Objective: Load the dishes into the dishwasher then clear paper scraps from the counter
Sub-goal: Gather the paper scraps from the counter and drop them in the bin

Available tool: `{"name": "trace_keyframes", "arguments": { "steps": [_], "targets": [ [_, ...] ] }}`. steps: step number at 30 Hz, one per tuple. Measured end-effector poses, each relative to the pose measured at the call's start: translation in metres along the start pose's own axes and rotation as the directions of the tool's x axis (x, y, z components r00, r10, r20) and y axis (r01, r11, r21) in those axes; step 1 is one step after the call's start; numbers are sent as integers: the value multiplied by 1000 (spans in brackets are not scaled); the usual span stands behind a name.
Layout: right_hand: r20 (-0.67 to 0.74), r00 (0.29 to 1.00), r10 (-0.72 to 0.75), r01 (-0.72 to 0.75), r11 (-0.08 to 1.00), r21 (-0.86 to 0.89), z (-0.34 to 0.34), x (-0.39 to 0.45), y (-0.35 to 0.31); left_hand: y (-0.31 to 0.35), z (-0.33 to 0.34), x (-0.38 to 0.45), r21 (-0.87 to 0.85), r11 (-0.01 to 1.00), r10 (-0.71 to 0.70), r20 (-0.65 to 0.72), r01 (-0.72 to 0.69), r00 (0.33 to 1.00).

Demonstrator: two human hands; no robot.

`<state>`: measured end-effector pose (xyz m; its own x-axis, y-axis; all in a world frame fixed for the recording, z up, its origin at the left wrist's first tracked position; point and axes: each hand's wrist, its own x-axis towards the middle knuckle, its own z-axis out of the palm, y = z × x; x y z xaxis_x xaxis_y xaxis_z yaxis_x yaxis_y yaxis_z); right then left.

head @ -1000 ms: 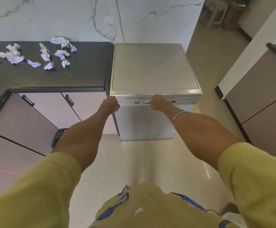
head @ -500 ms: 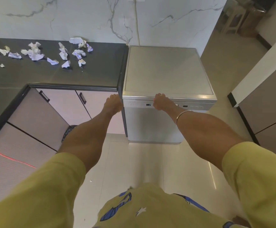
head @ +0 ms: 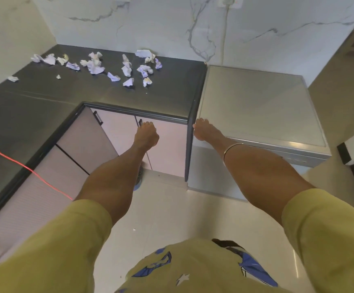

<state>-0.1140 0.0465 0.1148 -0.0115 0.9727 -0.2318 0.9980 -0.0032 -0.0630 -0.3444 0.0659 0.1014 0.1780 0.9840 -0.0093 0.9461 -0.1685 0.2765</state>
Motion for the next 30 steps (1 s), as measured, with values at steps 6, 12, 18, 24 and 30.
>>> {"name": "trace_keyframes", "arguments": {
  "steps": [6,12,18,24,30],
  "targets": [
    [-38,991,-127,127,992,4,-7,45,-48,-49,-5,17,-7,996,-94,-29,94,995],
    [-17,978,-209,210,978,14,-14,109,-81,-90,-5,50,-38,973,-228,-32,227,973],
    [-3,968,-251,251,967,41,-20,197,-105,-115,-16,103,-59,965,-261,-79,257,962],
    [40,973,-225,220,970,104,-24,270,-118,-133,-28,160,-101,946,-317,-116,307,941],
    [-75,979,-191,202,958,201,-46,305,-132,-151,-26,204,-195,904,-404,-107,379,908]
  ]
}}
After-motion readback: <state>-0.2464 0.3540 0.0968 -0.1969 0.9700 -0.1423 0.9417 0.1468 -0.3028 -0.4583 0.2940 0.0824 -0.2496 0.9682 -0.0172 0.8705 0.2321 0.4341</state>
